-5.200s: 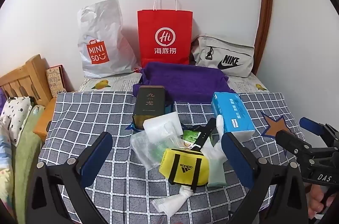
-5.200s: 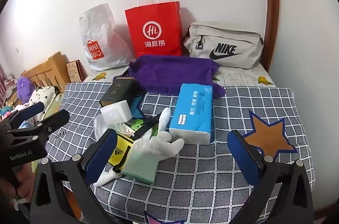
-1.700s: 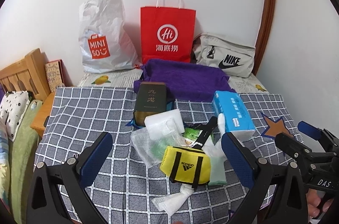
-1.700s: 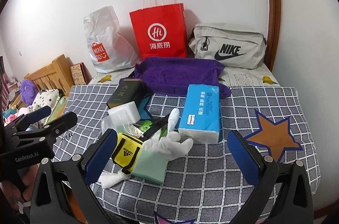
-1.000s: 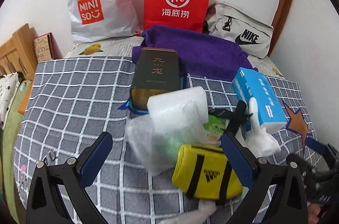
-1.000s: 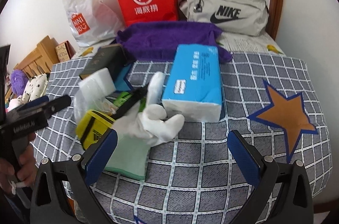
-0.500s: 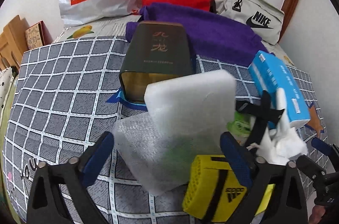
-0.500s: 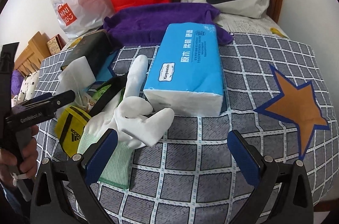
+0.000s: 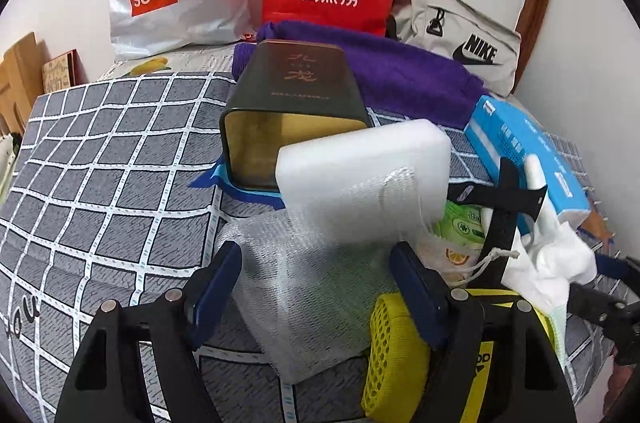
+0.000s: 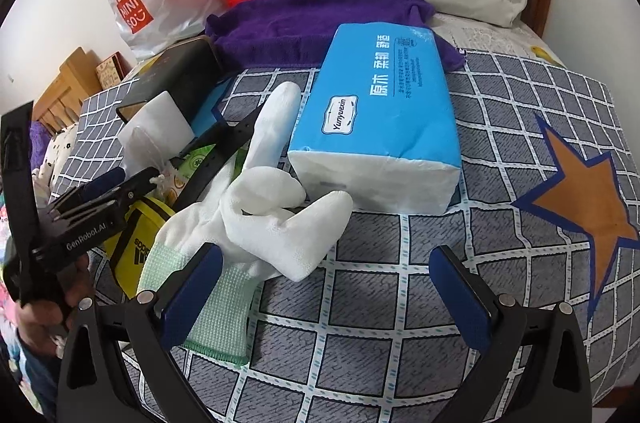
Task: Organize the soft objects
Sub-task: 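Move the left tool toward the white mesh pouch while the right tool approaches the white gloves, then close the left tool on the white mesh pouch while the right tool grasps the green-cuffed gloves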
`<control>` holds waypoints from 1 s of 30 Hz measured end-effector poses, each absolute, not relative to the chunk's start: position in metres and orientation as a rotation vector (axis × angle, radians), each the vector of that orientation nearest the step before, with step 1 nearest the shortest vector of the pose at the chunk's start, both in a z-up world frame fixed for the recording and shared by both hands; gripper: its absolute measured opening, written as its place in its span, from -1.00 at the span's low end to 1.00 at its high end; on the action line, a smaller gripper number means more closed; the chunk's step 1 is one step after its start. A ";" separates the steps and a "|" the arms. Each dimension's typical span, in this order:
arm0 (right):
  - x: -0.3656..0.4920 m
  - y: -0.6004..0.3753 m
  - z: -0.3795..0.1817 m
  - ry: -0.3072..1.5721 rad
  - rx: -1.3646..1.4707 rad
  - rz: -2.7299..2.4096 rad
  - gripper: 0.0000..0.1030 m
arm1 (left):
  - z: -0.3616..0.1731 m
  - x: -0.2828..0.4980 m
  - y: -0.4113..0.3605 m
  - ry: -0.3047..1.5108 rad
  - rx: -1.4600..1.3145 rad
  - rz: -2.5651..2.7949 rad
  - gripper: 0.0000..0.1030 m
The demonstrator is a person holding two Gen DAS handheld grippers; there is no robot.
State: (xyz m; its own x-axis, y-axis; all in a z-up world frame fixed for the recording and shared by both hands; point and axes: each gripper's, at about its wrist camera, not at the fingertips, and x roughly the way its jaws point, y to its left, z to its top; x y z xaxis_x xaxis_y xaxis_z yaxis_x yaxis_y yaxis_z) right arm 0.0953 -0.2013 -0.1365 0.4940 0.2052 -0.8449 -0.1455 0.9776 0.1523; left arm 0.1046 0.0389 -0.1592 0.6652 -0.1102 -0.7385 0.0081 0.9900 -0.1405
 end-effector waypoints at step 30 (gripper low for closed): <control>0.087 -0.203 -0.132 1.018 0.087 0.230 0.99 | -0.140 0.085 0.062 0.848 -0.256 -0.178 -0.88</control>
State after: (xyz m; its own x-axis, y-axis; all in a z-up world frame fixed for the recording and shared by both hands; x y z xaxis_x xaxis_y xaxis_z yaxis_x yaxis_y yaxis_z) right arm 0.0869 -0.2027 -0.1324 0.5033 0.2303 -0.8328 -0.1500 0.9725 0.1783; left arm 0.0854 0.0616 -0.1396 0.6493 -0.2564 -0.7160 0.0534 0.9545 -0.2934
